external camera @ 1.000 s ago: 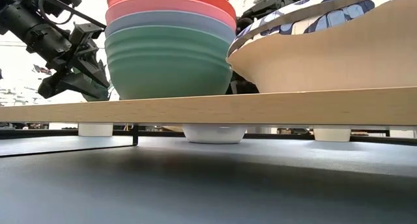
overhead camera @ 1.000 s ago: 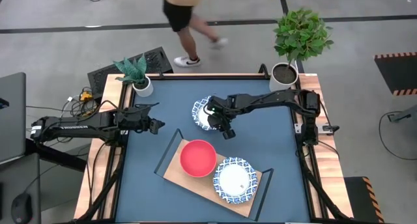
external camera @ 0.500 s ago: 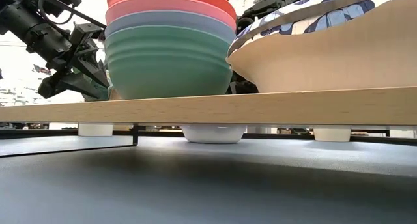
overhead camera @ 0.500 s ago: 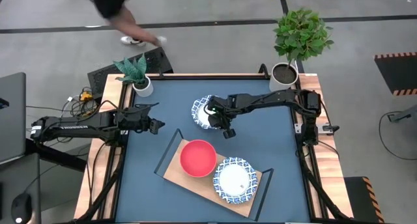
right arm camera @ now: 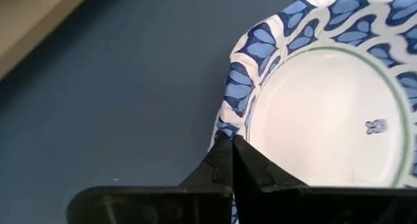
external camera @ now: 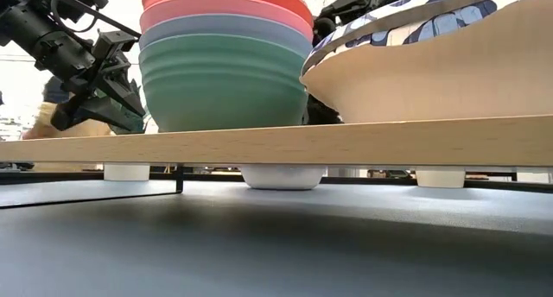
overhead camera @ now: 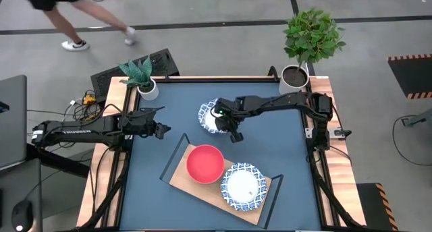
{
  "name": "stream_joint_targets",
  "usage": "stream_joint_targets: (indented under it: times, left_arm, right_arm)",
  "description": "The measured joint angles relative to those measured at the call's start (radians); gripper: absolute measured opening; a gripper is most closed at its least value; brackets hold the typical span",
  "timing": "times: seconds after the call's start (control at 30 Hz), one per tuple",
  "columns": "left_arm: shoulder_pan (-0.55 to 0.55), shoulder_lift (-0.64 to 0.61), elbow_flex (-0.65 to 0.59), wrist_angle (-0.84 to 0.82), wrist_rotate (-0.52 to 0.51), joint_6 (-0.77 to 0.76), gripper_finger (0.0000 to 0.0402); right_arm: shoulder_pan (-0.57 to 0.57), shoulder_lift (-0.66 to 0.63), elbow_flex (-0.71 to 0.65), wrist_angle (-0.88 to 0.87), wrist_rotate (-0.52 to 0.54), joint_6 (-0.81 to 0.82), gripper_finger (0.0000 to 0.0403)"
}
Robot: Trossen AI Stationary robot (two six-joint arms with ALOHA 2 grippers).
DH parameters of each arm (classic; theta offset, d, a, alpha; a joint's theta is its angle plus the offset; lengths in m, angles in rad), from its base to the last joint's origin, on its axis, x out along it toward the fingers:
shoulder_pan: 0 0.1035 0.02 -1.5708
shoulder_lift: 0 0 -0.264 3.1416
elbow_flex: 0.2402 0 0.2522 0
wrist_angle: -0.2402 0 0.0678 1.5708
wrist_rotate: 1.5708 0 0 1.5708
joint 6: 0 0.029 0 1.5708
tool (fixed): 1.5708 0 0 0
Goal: Place and stack bowls onto a shelf
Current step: Stack the white bowl on top of the other white bowls on the shelf
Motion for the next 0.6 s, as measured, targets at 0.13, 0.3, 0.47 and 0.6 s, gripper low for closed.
stream_joint_targets:
  times: [0.13, 0.3, 0.47, 0.6]
  left_arm:
    - [0.000, 0.000, 0.000, 0.000, 0.000, -0.001, 0.0147]
    - [0.000, 0.000, 0.000, 0.000, 0.000, -0.001, 0.0147]
    - [0.000, 0.000, 0.000, 0.000, 0.000, -0.001, 0.0147]
    - [0.000, 0.000, 0.000, 0.000, -0.006, 0.009, 0.0147]
  right_arm:
    - [0.001, 0.000, 0.049, -0.035, 0.023, 0.002, 0.0016]
    - [0.001, 0.000, 0.134, -0.112, 0.048, 0.002, 0.0016]
    - [0.006, 0.000, 0.244, -0.201, 0.095, 0.014, 0.0016]
    - [0.027, -0.013, 0.357, -0.301, 0.155, 0.017, 0.0016]
